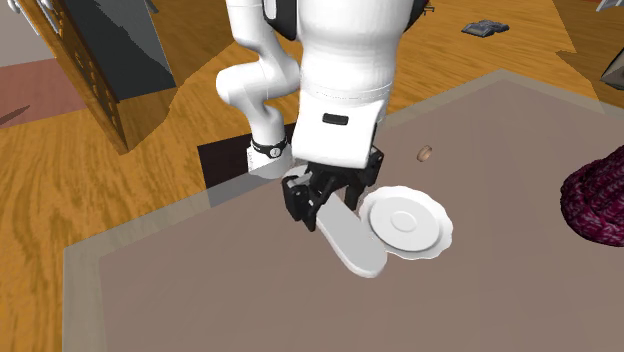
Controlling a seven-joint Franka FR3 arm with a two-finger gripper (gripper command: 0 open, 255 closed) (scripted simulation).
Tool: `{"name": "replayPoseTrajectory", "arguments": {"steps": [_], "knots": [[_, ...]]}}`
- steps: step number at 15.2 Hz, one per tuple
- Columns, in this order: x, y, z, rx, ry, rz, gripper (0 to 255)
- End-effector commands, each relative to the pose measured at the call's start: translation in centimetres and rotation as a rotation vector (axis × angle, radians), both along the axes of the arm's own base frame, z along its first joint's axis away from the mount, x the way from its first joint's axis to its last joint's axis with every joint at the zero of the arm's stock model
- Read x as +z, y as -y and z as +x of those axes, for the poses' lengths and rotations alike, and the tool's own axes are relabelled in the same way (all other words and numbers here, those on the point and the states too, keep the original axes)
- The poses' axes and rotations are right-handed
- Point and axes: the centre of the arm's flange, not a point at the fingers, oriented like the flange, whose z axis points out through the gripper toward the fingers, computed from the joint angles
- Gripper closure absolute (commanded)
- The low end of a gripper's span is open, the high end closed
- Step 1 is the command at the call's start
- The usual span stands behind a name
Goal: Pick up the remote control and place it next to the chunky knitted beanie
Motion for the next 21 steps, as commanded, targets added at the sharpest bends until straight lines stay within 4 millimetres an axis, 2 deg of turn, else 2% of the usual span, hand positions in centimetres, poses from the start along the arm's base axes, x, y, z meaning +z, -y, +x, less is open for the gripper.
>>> {"name": "replayPoseTrajectory", "arguments": {"steps": [1,21], "knots": [[1.3,-0.1,0.1,0.0,0.0,0.0,255],[11.8,-0.1,0.1,0.0,0.0,0.0,255]]}}
